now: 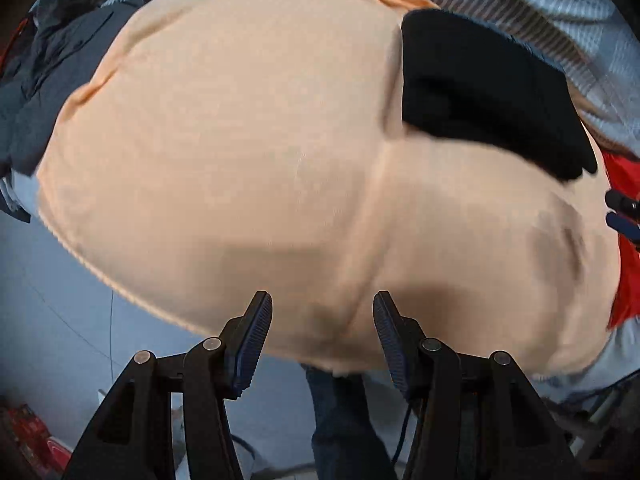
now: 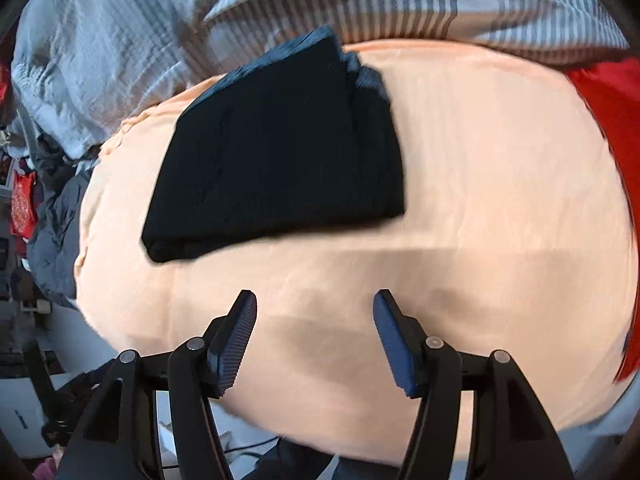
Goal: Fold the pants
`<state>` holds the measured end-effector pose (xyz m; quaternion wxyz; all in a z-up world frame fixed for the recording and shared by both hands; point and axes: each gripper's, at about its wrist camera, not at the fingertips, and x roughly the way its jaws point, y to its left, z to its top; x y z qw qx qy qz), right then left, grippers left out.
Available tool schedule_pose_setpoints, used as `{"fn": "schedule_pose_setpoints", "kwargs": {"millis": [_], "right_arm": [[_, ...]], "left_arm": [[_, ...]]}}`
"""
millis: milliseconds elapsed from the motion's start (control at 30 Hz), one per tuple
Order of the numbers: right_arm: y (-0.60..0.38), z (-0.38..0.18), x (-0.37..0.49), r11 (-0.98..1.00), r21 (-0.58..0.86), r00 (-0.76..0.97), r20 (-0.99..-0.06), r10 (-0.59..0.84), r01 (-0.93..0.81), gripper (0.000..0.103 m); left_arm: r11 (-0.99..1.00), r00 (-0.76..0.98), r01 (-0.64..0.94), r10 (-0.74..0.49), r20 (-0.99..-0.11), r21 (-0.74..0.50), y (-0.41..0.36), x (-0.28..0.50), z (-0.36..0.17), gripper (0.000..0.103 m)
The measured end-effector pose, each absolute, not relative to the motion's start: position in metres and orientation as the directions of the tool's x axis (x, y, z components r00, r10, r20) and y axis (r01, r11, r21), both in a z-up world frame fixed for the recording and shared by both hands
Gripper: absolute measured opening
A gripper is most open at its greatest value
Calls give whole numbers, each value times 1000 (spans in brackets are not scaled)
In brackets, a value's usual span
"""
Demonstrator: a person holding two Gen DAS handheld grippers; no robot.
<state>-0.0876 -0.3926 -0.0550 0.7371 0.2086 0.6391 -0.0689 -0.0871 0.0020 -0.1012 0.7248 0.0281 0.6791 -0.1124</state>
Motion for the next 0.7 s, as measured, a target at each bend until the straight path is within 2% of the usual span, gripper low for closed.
{"fn": "schedule_pose_setpoints", "kwargs": {"millis": [133, 300, 700], "right_arm": [[-364, -54, -101, 908, 222, 152, -972, 179, 356, 65], [-337, -51, -109, 908, 228, 142, -972, 189, 353, 65], [-313, -48, -108, 902, 246, 161, -966, 200, 356, 68]], "left_arm": [[966, 21, 236, -111, -994, -103, 21, -110, -106, 54], [973, -10, 193, -128, -992, -127, 48, -124, -111, 54], [968, 46, 196, -167, -985, -155, 57, -100, -97, 54]]}}
